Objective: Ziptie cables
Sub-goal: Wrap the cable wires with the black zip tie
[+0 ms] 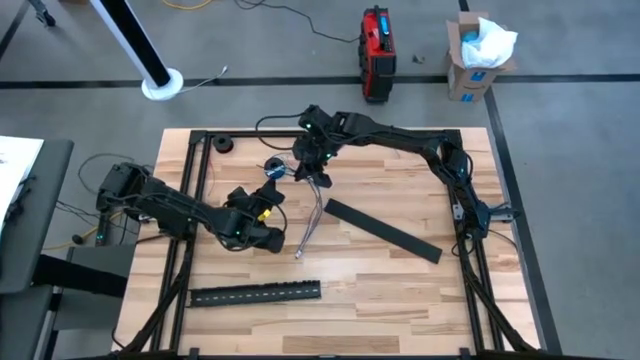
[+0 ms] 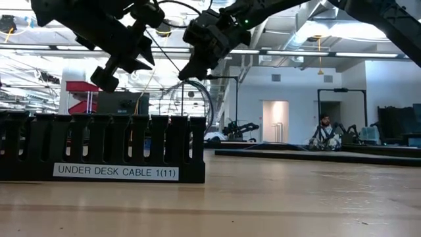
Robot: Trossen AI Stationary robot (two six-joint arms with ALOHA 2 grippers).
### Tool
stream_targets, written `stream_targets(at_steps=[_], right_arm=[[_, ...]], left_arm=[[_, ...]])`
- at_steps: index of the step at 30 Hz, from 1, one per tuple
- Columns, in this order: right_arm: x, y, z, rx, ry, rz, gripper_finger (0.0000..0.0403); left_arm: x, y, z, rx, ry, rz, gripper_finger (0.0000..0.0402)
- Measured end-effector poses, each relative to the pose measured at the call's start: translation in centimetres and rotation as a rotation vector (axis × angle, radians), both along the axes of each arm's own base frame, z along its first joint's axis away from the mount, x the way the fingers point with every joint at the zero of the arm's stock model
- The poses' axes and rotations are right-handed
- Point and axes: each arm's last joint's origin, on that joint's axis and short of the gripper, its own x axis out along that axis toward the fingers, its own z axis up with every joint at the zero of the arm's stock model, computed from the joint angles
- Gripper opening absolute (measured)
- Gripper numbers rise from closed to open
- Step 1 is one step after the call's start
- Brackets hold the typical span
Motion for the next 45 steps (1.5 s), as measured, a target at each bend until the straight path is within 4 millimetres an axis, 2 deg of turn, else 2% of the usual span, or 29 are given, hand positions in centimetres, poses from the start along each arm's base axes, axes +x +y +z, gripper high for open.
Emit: stream_targets(at_steps=[4, 7, 11, 13, 17, 20, 21, 27, 31, 37, 45], right_arm=[[0.1, 0.3, 0.0, -0.001, -0.003, 0.006, 0.0004], [0.3, 0.2, 0.2, -0.011, -0.026, 0.005, 0.0004], [0.2, -0.5, 0.3, -0.007, -0.046, -0.02, 0.0004], [0.2, -0.7, 0.4, 0.006, -0.05, -0.025, 0.0004], [0.2, -0.9, 0.5, 0.006, -0.063, -0.028, 0.0004], [0.3, -1.0, 0.6, 0.003, -0.082, -0.027, 0.0004], [0.3, -1.0, 0.6, 0.005, -0.083, -0.025, 0.0004], [0.3, -0.9, 0.6, 0.031, -0.092, 0.0, 0.0004], [0.3, -0.9, 0.6, 0.032, -0.092, 0.0, 0.0004], [0.3, -0.9, 0.6, 0.037, -0.091, -0.004, 0.0004], [0.4, -0.9, 0.7, 0.038, -0.099, -0.002, 0.0008]], left_arm=[[0.0, -0.5, -0.1, -0.02, 0.044, -0.04, 0.0036], [-0.4, -1.9, 0.1, -0.014, 0.094, -0.111, 0.0045], [-1.2, -3.8, 0.8, -0.019, 0.058, -0.189, 0.0066], [-1.7, -4.3, 1.5, -0.061, -0.042, -0.208, 0.008], [-1.8, -4.9, 3.7, -0.194, -0.429, -0.2, 0.0102], [-2.3, -4.6, 6.0, -0.241, -0.554, -0.204, 0.0103], [-2.7, -4.3, 6.6, -0.245, -0.507, -0.228, 0.0102], [-4.1, -0.9, 9.5, -0.036, 0.11, -0.419, 0.0093], [-4.1, 1.4, 10.1, 0.039, 0.309, -0.46, 0.0093], [-2.9, 2.6, 9.2, 0.053, 0.43, -0.504, 0.0094], [-2.5, 2.9, 8.7, 0.035, 0.423, -0.462, 0.0094]])
